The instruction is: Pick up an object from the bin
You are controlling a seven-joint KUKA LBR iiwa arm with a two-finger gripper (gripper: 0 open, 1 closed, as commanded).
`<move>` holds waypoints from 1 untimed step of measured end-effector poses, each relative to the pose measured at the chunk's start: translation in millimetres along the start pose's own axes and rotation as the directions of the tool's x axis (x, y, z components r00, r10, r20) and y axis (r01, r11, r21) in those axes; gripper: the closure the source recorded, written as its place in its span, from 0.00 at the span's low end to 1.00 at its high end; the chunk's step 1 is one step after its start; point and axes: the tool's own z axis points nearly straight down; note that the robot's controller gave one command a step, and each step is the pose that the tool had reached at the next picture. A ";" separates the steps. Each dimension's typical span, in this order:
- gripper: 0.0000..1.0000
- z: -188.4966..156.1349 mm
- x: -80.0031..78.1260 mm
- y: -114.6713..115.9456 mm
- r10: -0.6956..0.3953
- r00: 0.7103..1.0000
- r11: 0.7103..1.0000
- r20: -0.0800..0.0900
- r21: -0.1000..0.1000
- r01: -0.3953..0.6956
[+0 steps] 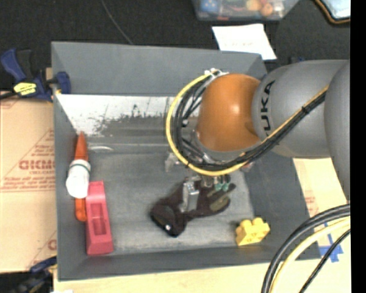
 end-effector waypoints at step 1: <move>0.00 14.3 6.6 13.1 0.004 1.000 1.000 -0.010 -0.001 -0.004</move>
Offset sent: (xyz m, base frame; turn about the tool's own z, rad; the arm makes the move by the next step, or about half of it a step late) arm -0.0434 0.0183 -0.0463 0.0513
